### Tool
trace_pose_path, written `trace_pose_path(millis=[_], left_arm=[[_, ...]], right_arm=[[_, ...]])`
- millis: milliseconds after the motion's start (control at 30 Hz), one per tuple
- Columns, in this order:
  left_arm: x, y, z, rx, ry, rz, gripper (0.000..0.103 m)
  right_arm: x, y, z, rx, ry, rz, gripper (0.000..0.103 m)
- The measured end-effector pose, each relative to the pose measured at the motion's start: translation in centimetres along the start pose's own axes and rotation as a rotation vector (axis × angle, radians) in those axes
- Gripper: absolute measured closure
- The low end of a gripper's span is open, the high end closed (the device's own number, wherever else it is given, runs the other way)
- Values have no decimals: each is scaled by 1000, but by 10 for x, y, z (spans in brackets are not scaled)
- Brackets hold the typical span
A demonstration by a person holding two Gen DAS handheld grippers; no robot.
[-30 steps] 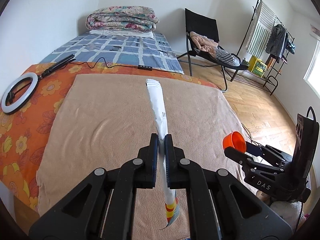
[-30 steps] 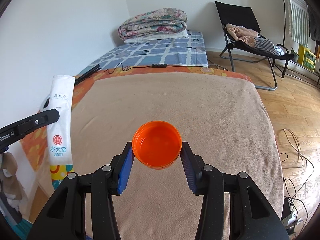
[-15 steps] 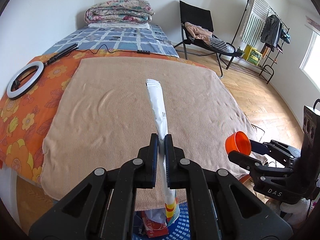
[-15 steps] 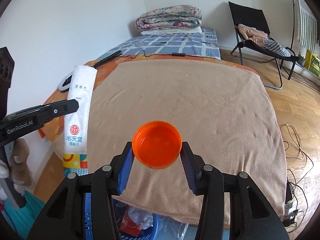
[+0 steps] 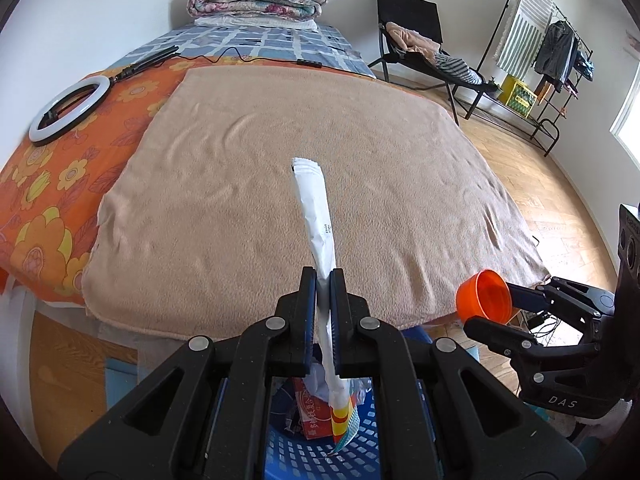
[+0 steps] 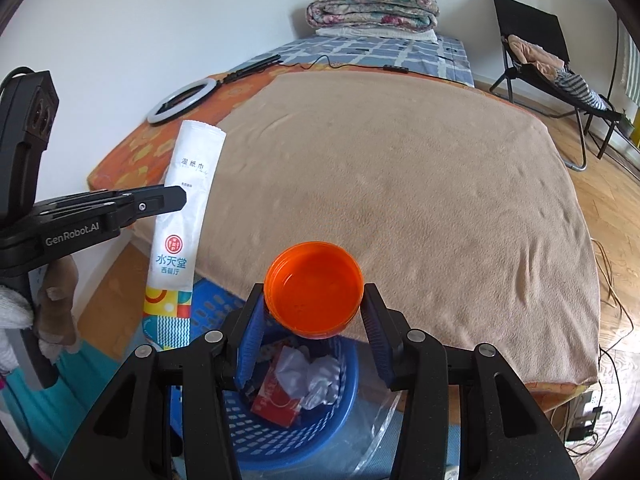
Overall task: Collect trash
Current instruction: 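Open both tools over the basket to drop the tube and cap inside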
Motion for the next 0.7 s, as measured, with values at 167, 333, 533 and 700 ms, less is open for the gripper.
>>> trace_pose_path(millis=[167, 333, 533, 700], left_arm=[[3, -1, 21, 8, -24, -9, 98], [9, 3, 39, 26, -51, -9, 98], [11, 7, 56, 52, -61, -14, 98], [18, 9, 67, 62, -92, 0, 98]], right_arm=[[11, -16, 21, -42, -46, -15, 58], [23, -24, 42, -70, -96, -15, 58], [36, -30, 63, -86, -149, -13, 58], [44, -31, 76, -95, -188, -12, 58]])
Point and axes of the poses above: each gripper's, at about its wrist camera, not at the fingertips, and x roughly the way its jaws point, y to its right, z to its underside, the point moved 7 cm from there along x, roughly the way its jaws point, and after that the axes turned 6 degrees about x, right-handed, at the moved point
